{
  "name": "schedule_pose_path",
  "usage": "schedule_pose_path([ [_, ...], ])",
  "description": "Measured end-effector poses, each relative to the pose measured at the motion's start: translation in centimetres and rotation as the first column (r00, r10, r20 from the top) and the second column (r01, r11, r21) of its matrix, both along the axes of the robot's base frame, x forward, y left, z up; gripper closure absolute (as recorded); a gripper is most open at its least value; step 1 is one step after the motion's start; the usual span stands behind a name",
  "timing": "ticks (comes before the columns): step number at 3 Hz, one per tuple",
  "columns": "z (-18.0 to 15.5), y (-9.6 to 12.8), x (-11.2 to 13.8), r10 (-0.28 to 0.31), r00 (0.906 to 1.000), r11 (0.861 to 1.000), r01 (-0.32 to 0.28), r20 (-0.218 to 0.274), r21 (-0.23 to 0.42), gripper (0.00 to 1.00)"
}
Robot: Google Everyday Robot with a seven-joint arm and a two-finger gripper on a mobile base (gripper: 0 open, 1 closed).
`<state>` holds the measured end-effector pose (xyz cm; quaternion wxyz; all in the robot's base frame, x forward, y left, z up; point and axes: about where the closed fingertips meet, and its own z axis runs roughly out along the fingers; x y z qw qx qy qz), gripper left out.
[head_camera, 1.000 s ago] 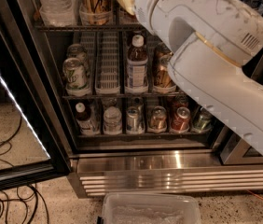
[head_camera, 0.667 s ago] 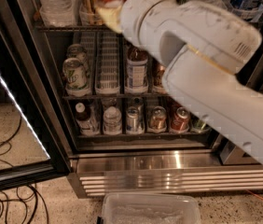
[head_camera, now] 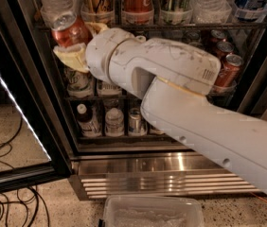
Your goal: Pick coke can from top shelf of fridge
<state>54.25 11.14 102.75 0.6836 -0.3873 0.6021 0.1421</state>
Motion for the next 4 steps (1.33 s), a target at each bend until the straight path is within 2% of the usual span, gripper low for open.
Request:
schedule_pose_path([
  [1, 0.2, 0.0, 0.0, 0.0, 1.0, 1.0, 0.0, 0.003, 0.0, 1.0],
  [2, 0.2, 0.5, -1.1, 0.034, 0.9994, 0.999, -0.033, -0.011, 0.028, 1.0],
  [3, -1.1, 2.0, -4.2, 0.132, 0.9896, 0.99, -0.129, -0.057, 0.051, 1.0],
  [4, -1.4, 3.0, -7.6, 0.267, 0.9579, 0.962, -0.259, -0.105, 0.088, 1.0],
])
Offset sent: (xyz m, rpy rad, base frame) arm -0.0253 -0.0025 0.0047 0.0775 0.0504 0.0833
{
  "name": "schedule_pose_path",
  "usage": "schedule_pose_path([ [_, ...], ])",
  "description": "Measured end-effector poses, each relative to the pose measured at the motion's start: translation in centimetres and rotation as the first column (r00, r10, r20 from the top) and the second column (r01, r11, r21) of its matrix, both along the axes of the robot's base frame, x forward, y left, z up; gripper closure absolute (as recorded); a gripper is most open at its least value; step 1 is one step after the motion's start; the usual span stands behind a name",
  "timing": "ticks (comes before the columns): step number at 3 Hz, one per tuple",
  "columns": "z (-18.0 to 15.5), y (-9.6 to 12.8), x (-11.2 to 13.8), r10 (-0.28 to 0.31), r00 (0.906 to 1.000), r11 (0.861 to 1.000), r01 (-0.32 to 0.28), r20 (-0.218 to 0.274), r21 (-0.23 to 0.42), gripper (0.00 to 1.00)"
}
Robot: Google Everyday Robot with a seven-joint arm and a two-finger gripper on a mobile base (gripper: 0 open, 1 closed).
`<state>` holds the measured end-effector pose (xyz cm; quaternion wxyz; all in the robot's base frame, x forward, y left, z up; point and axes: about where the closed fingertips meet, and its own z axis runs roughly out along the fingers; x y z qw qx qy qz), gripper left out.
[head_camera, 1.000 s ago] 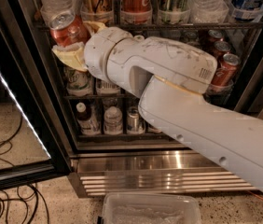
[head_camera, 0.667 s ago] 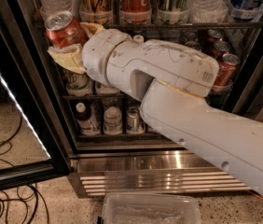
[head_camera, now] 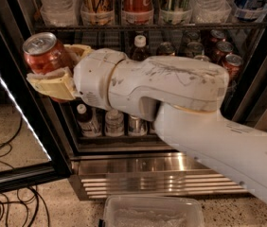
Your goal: Pick coke can from top shelf of fridge
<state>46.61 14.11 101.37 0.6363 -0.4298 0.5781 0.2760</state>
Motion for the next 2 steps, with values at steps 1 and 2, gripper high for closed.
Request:
schedule_pose_path([
  [1, 1.91, 0.46, -3.36, 0.127, 0.9916, 0.989, -0.125, -0.024, 0.077, 1.0],
  [2, 1.91, 0.46, -3.36, 0.127, 0.9916, 0.989, -0.125, -0.024, 0.077, 1.0],
])
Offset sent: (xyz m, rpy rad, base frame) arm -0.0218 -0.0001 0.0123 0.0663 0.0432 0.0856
